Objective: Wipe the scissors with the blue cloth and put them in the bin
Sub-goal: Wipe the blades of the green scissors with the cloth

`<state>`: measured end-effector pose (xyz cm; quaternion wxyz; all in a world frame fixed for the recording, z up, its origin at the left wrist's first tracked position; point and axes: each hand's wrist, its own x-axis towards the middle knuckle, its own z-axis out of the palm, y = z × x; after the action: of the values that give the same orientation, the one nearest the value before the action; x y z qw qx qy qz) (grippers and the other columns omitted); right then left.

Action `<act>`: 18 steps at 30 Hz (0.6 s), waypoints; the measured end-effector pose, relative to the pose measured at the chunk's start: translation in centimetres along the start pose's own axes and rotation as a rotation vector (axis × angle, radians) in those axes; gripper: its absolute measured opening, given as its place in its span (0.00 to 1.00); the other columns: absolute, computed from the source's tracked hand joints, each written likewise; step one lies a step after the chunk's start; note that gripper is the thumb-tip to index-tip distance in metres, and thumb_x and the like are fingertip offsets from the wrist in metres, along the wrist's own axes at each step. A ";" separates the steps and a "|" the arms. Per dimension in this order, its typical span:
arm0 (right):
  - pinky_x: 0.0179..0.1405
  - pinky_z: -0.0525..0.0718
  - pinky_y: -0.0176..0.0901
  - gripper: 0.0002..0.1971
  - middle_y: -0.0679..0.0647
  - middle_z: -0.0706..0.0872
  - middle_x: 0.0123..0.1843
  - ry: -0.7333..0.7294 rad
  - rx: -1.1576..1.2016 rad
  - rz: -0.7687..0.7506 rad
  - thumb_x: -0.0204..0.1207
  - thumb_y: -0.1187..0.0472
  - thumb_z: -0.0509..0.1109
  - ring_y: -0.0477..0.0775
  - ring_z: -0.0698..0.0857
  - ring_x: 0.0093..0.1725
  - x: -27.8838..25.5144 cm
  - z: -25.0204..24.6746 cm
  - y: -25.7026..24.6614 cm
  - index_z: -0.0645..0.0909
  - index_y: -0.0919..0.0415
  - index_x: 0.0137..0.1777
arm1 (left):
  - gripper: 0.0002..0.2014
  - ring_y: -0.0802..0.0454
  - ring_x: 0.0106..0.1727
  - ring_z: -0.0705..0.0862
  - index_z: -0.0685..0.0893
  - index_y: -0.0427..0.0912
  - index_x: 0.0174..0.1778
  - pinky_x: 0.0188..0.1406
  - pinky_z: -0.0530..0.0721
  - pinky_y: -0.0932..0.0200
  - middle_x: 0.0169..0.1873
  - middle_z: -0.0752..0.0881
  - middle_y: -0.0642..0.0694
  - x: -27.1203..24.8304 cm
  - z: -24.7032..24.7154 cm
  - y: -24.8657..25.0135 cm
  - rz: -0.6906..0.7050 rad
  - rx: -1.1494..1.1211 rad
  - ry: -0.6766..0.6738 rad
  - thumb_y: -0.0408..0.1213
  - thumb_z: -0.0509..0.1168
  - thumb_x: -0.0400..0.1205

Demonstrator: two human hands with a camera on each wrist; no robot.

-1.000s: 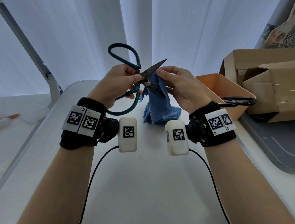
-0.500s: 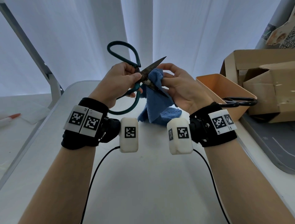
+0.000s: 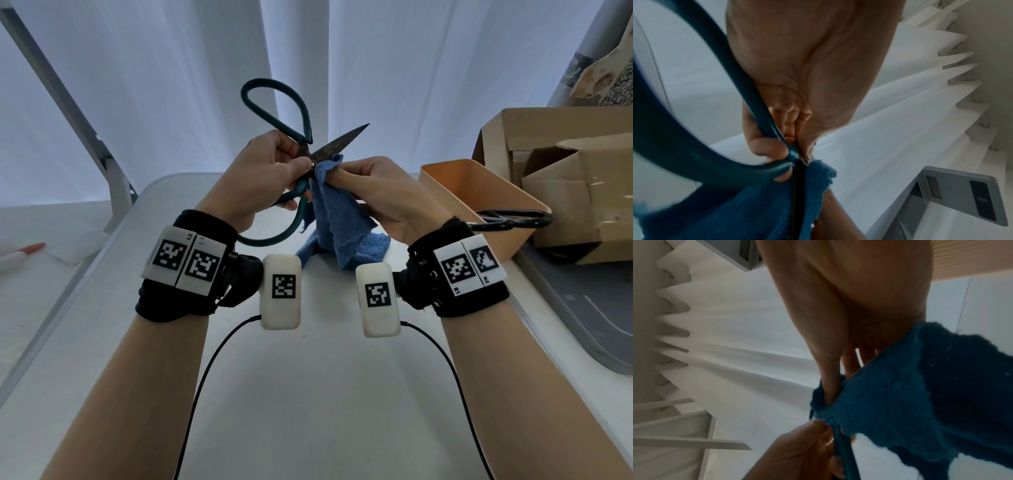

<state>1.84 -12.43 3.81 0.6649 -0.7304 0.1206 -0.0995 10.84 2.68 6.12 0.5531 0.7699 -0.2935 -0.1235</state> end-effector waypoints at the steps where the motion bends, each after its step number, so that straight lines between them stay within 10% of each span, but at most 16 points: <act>1: 0.44 0.89 0.40 0.11 0.60 0.93 0.51 -0.001 -0.005 -0.013 0.81 0.57 0.73 0.52 0.91 0.48 0.0 0.0 0.0 0.90 0.64 0.54 | 0.07 0.53 0.35 0.88 0.80 0.36 0.58 0.25 0.82 0.63 0.53 0.87 0.32 0.0 0.1 -0.1 0.002 0.008 0.000 0.33 0.66 0.86; 9: 0.65 0.86 0.61 0.09 0.69 0.90 0.55 0.002 -0.027 -0.055 0.79 0.66 0.74 0.64 0.90 0.54 0.0 0.2 0.1 0.88 0.70 0.56 | 0.05 0.58 0.32 0.85 0.80 0.38 0.55 0.26 0.83 0.62 0.47 0.83 0.40 0.3 0.7 -0.4 0.011 0.033 -0.006 0.33 0.66 0.86; 18: 0.66 0.86 0.57 0.08 0.69 0.90 0.58 -0.010 0.004 -0.025 0.80 0.70 0.71 0.66 0.89 0.59 0.0 0.2 0.2 0.86 0.71 0.56 | 0.07 0.55 0.34 0.87 0.79 0.38 0.58 0.26 0.85 0.61 0.56 0.83 0.36 0.3 1.1 -0.5 0.039 0.065 0.021 0.34 0.67 0.86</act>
<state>1.92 -12.26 3.62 0.6658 -0.7308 0.1081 -0.1045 10.69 1.72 5.33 0.5331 0.7829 -0.3064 -0.0951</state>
